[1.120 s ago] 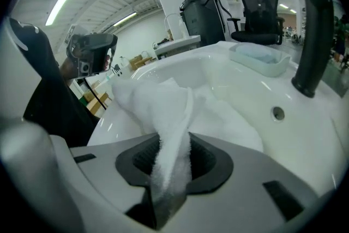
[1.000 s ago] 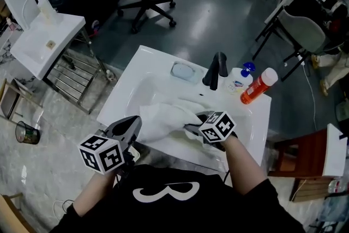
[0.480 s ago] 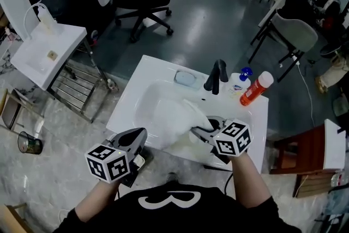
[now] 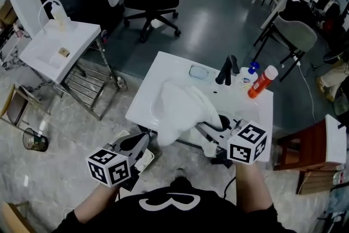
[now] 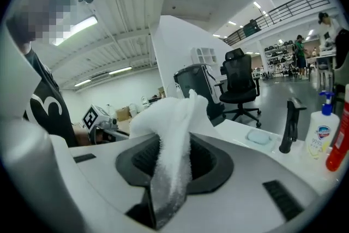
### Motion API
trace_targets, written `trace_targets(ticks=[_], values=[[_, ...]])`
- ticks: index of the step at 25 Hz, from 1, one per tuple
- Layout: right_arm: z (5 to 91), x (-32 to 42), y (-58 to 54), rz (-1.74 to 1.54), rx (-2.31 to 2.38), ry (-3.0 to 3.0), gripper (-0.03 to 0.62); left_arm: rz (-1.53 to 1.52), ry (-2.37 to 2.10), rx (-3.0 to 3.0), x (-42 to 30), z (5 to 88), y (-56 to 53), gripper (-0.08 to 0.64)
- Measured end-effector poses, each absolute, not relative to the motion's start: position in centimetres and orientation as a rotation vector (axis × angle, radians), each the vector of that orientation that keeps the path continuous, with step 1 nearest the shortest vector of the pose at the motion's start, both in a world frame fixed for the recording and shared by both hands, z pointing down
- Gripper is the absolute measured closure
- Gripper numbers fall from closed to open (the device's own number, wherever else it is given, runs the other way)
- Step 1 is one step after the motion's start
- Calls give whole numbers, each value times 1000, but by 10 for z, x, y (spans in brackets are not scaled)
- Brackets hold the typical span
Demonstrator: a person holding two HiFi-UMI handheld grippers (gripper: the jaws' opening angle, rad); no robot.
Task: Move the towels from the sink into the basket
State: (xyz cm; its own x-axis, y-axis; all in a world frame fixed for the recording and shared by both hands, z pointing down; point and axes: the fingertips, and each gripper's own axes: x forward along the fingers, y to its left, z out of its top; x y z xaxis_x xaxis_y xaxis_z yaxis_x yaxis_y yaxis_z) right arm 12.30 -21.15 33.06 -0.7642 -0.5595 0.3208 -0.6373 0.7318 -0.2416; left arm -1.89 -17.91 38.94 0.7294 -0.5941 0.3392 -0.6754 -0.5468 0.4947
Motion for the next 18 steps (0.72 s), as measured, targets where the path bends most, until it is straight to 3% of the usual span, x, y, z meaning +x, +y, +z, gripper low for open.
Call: trace_targets(ticks=[8,18], values=[[294,45,-169,530,897,-2829,477,160,-1051,2312,-91,380,-138,554],[325,-68,-131,641,726,-2838,477,121,-1209,2220,-200,393,-80,554]])
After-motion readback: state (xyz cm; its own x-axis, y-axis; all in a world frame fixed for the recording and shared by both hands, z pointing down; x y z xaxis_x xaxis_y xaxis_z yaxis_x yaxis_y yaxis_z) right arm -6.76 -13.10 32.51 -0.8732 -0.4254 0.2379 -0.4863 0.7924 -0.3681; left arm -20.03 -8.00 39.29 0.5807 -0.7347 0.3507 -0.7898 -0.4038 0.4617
